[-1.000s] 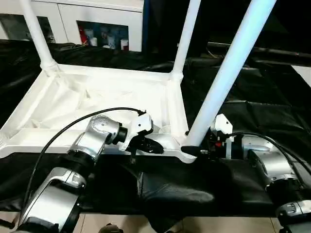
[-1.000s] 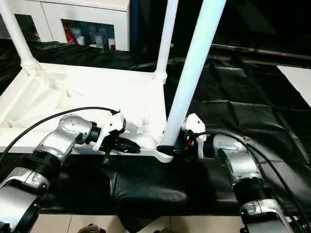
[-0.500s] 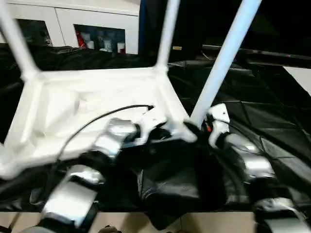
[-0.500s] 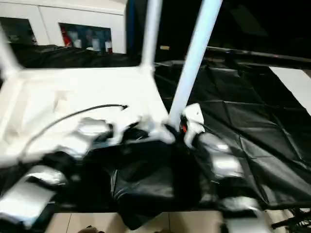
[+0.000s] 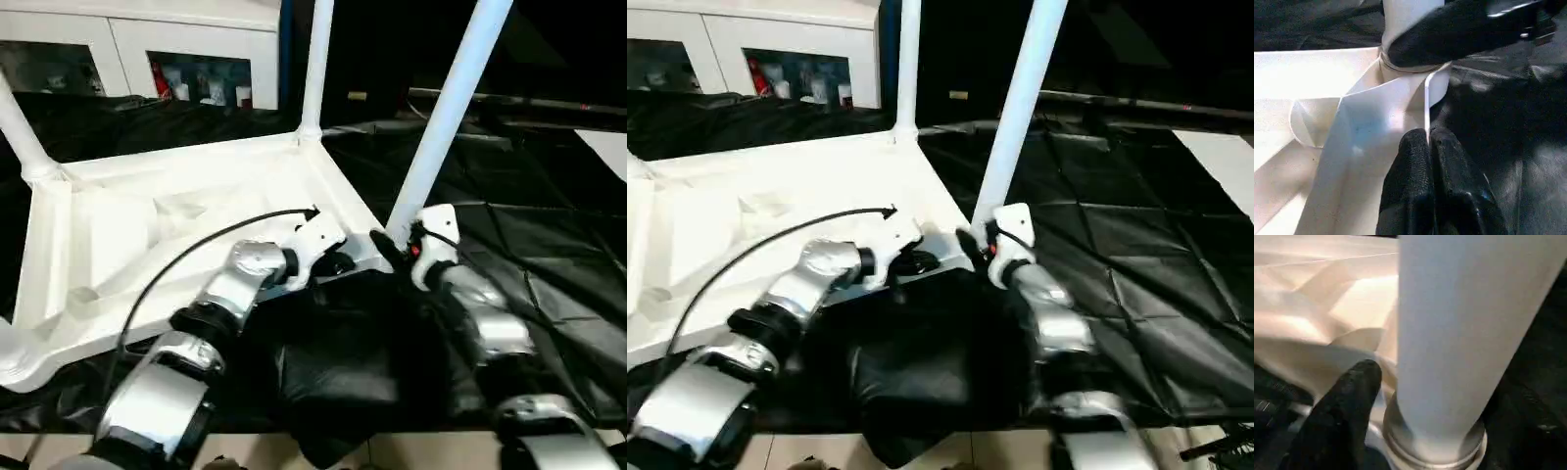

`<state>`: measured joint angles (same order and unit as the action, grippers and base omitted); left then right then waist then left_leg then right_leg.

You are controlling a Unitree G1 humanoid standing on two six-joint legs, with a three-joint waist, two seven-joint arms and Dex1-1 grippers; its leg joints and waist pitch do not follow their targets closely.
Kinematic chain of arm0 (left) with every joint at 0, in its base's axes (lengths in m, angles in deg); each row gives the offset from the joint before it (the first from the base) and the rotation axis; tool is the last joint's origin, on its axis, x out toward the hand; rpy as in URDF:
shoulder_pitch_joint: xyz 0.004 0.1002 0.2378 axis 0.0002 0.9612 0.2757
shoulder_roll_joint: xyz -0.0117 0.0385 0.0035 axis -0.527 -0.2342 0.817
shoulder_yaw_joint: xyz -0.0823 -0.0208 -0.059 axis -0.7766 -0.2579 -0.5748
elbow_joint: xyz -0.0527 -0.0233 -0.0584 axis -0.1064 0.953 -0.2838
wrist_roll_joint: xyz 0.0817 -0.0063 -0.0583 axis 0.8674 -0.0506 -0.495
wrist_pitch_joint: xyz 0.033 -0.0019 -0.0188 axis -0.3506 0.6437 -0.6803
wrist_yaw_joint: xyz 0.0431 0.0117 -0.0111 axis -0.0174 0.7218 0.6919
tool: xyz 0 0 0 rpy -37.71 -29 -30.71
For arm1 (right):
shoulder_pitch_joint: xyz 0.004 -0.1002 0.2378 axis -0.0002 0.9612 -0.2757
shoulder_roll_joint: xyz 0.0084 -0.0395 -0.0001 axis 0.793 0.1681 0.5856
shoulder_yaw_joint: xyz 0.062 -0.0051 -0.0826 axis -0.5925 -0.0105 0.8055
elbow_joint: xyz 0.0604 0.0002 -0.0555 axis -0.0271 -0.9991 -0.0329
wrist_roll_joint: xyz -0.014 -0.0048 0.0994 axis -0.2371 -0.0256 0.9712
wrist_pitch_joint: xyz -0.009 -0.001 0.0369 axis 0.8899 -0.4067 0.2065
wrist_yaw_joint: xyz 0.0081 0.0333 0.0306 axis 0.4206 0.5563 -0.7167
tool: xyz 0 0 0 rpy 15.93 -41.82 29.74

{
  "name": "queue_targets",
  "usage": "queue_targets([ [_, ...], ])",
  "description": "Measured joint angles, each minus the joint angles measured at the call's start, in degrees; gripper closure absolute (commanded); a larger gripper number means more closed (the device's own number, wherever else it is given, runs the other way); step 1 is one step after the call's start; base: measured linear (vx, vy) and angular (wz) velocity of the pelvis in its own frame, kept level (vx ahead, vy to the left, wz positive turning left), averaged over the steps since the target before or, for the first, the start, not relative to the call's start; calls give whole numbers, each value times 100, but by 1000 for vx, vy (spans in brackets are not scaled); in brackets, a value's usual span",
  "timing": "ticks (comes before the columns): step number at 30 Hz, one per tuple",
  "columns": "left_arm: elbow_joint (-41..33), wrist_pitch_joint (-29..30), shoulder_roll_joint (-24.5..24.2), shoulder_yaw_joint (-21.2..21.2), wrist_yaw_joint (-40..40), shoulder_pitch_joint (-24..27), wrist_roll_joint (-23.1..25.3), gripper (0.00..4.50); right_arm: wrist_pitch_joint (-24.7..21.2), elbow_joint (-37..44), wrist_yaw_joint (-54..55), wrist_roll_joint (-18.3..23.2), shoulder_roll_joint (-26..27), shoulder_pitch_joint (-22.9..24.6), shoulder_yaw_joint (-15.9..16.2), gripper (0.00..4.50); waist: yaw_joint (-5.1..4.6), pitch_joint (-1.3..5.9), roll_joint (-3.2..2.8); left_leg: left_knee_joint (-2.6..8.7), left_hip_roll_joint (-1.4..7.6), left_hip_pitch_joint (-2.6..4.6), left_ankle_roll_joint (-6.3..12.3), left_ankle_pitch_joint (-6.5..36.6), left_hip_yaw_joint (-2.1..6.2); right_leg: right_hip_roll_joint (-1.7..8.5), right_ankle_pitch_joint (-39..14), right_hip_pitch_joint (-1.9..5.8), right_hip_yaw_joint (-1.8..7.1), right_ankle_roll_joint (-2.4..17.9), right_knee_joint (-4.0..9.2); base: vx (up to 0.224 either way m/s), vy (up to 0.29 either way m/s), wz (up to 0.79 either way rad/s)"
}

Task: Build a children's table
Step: Rotate leg to tighten

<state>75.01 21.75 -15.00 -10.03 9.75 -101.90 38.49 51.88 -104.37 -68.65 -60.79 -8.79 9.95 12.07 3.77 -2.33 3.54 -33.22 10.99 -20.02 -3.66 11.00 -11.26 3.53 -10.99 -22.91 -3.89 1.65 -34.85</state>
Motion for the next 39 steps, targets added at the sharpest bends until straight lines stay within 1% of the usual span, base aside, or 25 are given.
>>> queue_targets([
  [1, -33, -23, -80, 0, -210, 3, -44, 450, 11, 95, -392, -1, -251, 59, 85, 132, 11, -4, -3, 2, 0, -2, 0, 0, 0, 0, -1, -2, -1, 0, 0, 0, 0, 0],
  [4, -97, -80, -273, 3, -738, 41, -148, 450, 18, 307, -1302, 66, -640, 182, 279, 132, 50, -8, -4, 7, 0, -6, 0, 0, 0, 0, -2, -7, -1, 1, 2, 0, 0, 0],
  [8, -342, -109, -530, 55, -1431, 157, -251, 450, -2, 532, -2067, 279, -893, 315, 350, 132, 82, -17, -10, 9, 1, -12, 1, 0, -3, 0, -3, -15, -1, 5, 3, 0, 0, 0],
  [10, -553, -99, -687, 126, -1909, 267, -354, 450, -19, 682, -2568, 425, -1001, 341, 491, 132, 108, -25, -20, 10, 1, -14, 1, 0, -4, 0, -5, -17, -1, 7, 2, 0, 0, 0],
  [13, -708, -8, -865, 202, -2376, 327, -448, 450, -18, 781, -3013, 443, -1235, 358, 613, 132, 150, -38, -15, 9, 2, -13, 1, 0, -7, 0, -5, -17, -2, 7, 1, 0, 0, 0],
  [16, -747, 19, -947, 228, -2562, 346, -504, 450, -44, 834, -3238, 444, -1278, 376, 686, 132, 157, -44, -8, 6, 3, -13, 0, 0, -7, 0, -4, -17, -2, 7, -1, 0, 0, 0],
  [17, -765, 23, -967, 231, -2606, 358, -513, 450, -73, 852, -3262, 444, -1283, 389, 698, 158, 158, -45, -7, 6, 3, -14, 0, 0, -7, 0, -5, -17, -2, 7, -1, 0, 0, 0],
  [20, -779, 32, -1001, 231, -2665, 367, -532, 450, -150, 890, -3369, 453, -1287, 436, 717, 166, 159, -46, -6, 7, 4, -14, 0, 0, -7, 0, -5, -17, -3, 6, -1, 0, 0, 0],
  [22, -800, 48, -1036, 228, -2704, 375, -555, 450, -205, 896, -3434, 472, -1287, 461, 722, 198, 152, -49, -4, 7, 4, -15, 0, 0, -7, 0, -6, -19, -3, 6, -1, 0, 0, 0],
  [24, -824, 55, -1045, 228, -2723, 389, -562, 450, -220, 907, -3452, 502, -1288, 473, 721, 206, 148, -50, -3, 8, 5, -15, 0, 0, -7, -1, -6, -19, -3, 6, -1, 0, 0, 0],
  [25, -831, 55, -1048, 225, -2721, 397, -563, 450, -218, 946, -3462, 525, -1290, 473, 720, 208, 145, -50, -3, 8, 5, -14, 0, 0, -7, -1, -7, -19, -3, 6, -1, 0, 0, 0],
  [27, -837, 51, -1047, 224, -2711, 398, -562, 450, -218, 971, -3462, 526, -1298, 478, 720, 232, 149, -50, -3, 8, 5, -14, 0, 0, -7, -2, -7, -19, -3, 6, -1, 0, 0, 0],
  [30, -732, -100, -879, 222, -2250, 357, -444, 450, -234, 949, -3101, 466, -1261, 483, 643, 237, 151, -50, -2, -1, 4, -8, 0, -1, -6, -1, -4, -13, -2, 8, -4, 0, 0, 0],
  [32, -541, -213, -737, 202, -1778, 290, -368, 450, -265, 840, -2654, 379, -1141, 449, 536, 243, 156, -49, -1, -18, 5, -5, -1, -2, -2, 0, -17, -2, -4, -17, -6, 0, 0, 0],
  [34, -369, -233, -562, 177, -1307, 215, -287, 450, -260, 678, -2070, 260, -938, 398, 417, 246, 139, -45, 6, -34, 5, -2, -1, -2, 1, 0, -15, 6, -2, -20, -8, 0, 0, 0],
  [36, -207, -177, -373, 130, -780, 120, -169, 450, -281, 533, -1326, 171, -617, 329, 261, 249, 120, -40, 13, -41, 2, -1, 0, -2, 1, 2, -15, 11, 3, -20, -5, 0, 0, 0],
  [39, -89, -75, -133, 101, -187, 47, -64, 450, -306, 438, -376, 116, -274, 286, 80, 249, 114, -34, 21, -46, -3, -3, 1, -1, -2, 9, -15, 11, 6, -20, -2, 0, 0, 0],
])
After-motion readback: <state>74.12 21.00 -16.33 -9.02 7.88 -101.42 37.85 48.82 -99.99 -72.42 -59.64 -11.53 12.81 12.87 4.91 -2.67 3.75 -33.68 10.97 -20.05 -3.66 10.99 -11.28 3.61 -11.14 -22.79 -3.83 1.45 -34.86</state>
